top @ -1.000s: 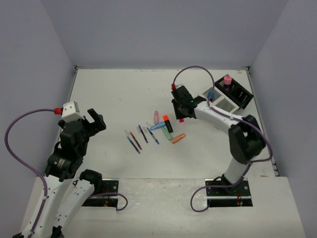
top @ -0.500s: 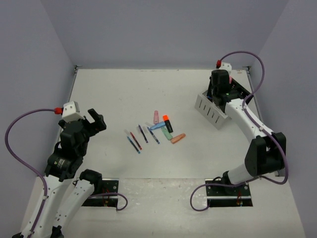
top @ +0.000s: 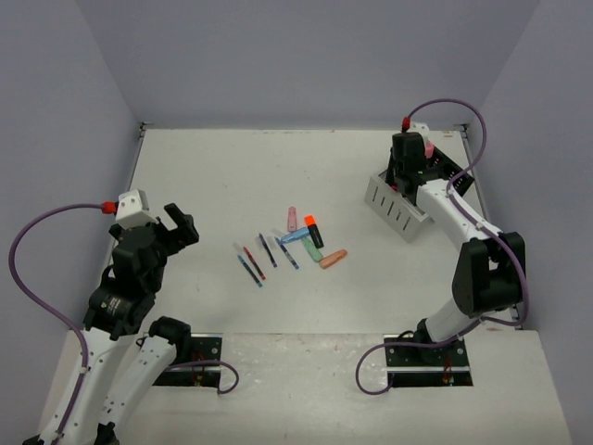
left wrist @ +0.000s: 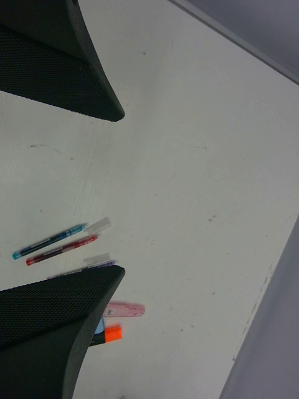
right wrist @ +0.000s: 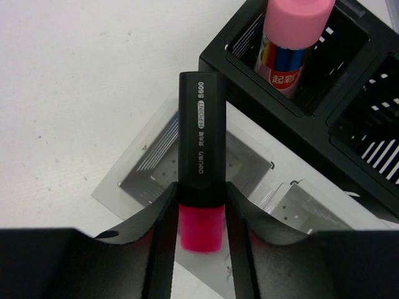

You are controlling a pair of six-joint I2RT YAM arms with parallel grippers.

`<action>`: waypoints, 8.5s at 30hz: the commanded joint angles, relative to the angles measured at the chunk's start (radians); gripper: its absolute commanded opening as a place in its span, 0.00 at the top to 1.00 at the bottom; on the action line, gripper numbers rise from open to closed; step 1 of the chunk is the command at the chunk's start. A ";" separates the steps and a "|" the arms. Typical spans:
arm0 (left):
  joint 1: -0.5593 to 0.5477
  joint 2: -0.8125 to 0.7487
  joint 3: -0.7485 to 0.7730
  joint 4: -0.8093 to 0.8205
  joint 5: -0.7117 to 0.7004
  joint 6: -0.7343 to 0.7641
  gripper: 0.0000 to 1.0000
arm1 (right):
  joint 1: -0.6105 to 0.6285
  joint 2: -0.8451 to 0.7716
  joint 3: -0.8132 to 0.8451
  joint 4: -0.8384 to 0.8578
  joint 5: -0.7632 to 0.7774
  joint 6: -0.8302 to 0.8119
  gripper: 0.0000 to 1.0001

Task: Sort the stationery into containers
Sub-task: Place the pen in the storage box, then pick up the pen from the center of the board, then place the pen in the storage box, then pick up the stationery from the center of the board, then place the stationery in the storage box.

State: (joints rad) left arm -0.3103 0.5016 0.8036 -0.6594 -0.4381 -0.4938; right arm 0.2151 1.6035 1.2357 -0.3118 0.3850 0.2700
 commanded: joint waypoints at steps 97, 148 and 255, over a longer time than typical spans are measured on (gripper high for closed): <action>-0.028 -0.039 -0.011 0.041 0.002 0.021 0.00 | 0.038 -0.034 -0.051 0.437 0.240 -0.077 1.00; -0.041 0.132 0.021 0.020 0.004 0.009 0.00 | 0.493 -0.310 -0.338 -0.155 -0.231 0.216 0.40; -0.444 0.770 0.025 1.013 0.550 0.122 0.00 | 0.337 -0.377 -0.057 -0.049 -0.149 0.345 1.00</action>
State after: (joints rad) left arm -0.7474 1.2948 0.7452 0.5053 0.2540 -0.3771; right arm 0.6825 1.2480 1.1326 -0.3466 0.1140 0.6785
